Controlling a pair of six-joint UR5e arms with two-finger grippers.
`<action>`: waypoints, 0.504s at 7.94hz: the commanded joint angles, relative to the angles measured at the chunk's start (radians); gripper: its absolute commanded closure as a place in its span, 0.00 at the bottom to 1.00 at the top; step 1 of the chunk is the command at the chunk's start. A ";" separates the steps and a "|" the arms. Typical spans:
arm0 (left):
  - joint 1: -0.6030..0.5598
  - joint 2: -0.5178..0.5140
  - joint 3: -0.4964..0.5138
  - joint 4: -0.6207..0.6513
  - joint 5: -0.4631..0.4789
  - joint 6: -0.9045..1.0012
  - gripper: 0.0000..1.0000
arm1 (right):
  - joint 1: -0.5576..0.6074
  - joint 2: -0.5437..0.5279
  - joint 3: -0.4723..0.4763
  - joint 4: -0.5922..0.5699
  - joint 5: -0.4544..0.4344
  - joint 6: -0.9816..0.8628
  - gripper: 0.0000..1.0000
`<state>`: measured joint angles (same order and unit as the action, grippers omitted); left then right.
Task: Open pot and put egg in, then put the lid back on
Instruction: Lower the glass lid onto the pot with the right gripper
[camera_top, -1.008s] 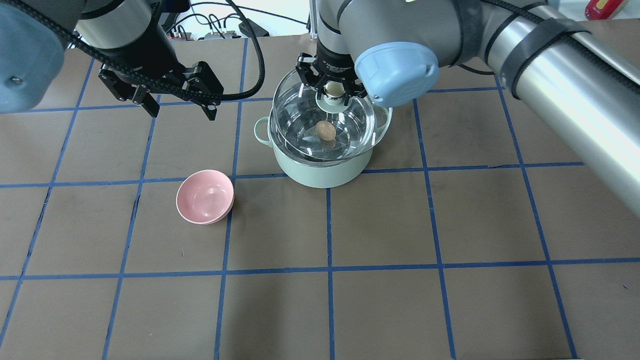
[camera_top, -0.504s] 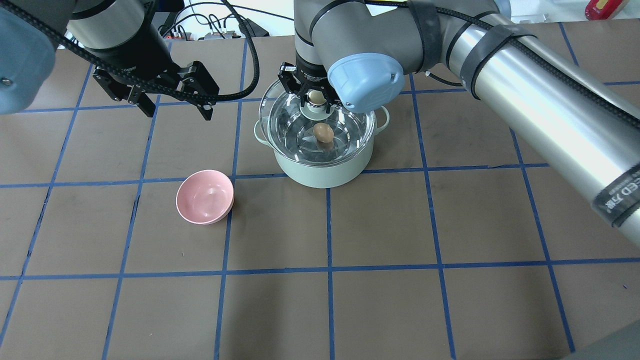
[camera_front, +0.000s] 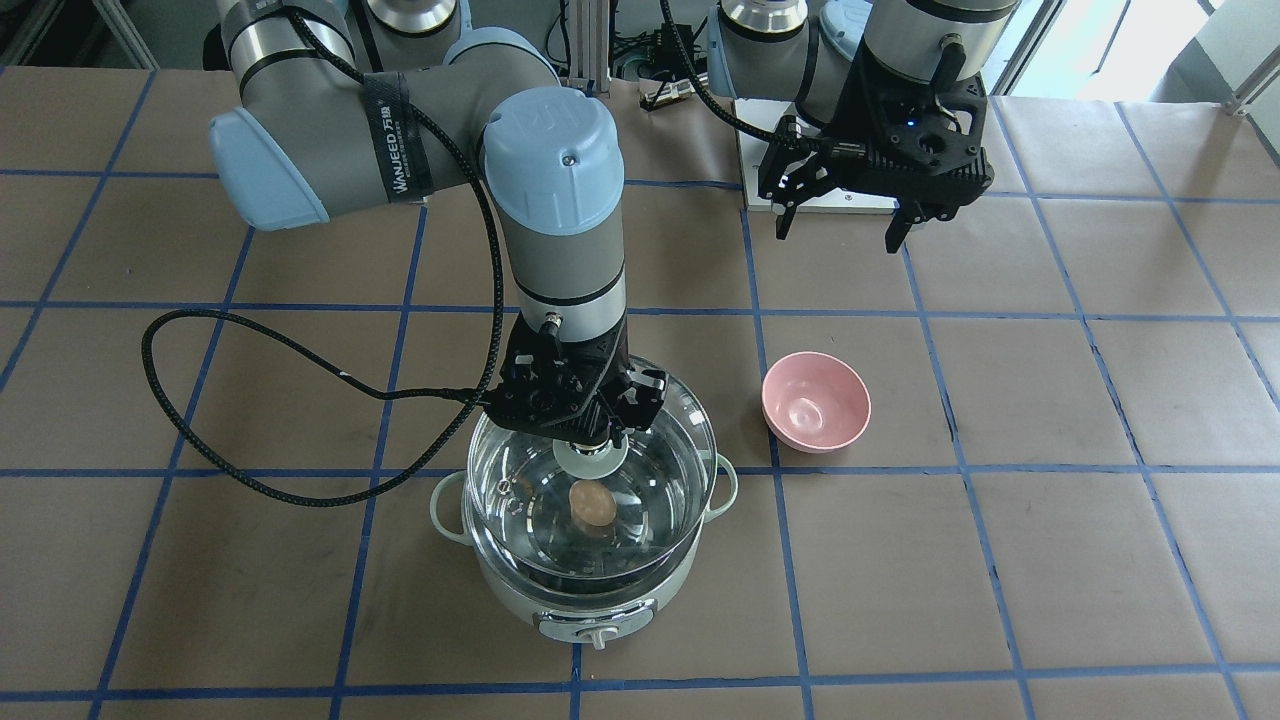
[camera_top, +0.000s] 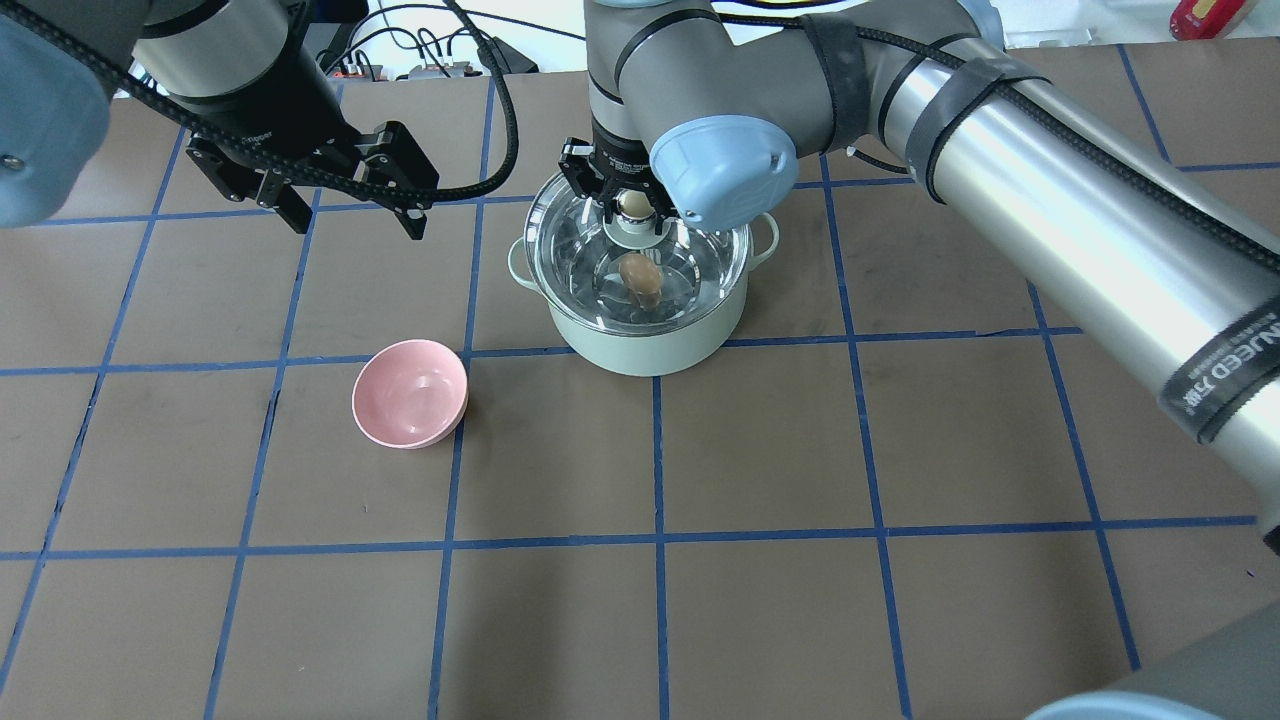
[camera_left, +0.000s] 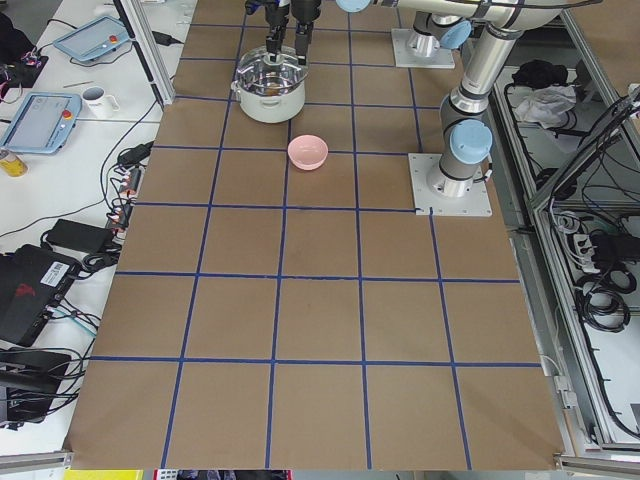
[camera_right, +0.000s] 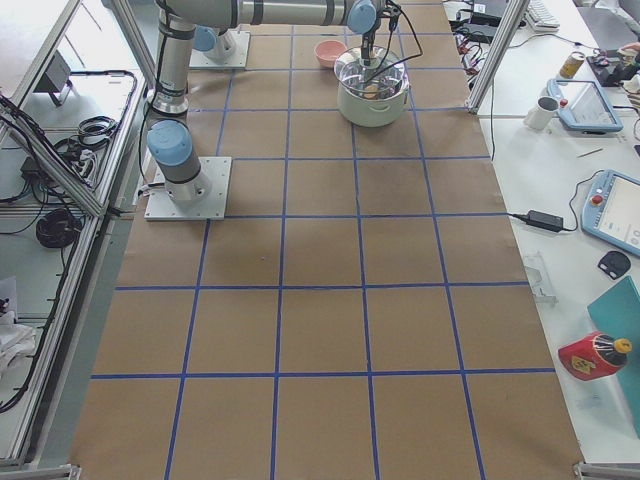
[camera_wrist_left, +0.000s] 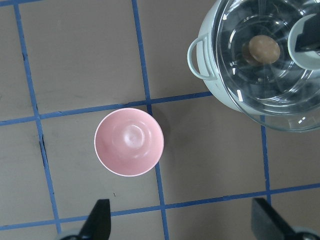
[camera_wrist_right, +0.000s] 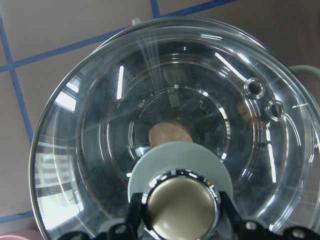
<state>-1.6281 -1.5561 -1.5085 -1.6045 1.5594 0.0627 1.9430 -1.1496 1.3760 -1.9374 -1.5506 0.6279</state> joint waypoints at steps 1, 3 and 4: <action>-0.001 0.001 0.001 0.000 0.002 -0.001 0.00 | -0.009 0.011 0.003 -0.002 -0.002 -0.013 1.00; -0.001 0.001 0.001 0.000 0.005 0.000 0.00 | -0.018 0.013 0.003 -0.002 0.000 -0.030 1.00; -0.001 0.001 0.001 0.000 0.007 0.000 0.00 | -0.018 0.013 0.003 -0.002 0.001 -0.030 1.00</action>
<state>-1.6291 -1.5555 -1.5080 -1.6046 1.5635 0.0621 1.9286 -1.1379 1.3784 -1.9388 -1.5511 0.6037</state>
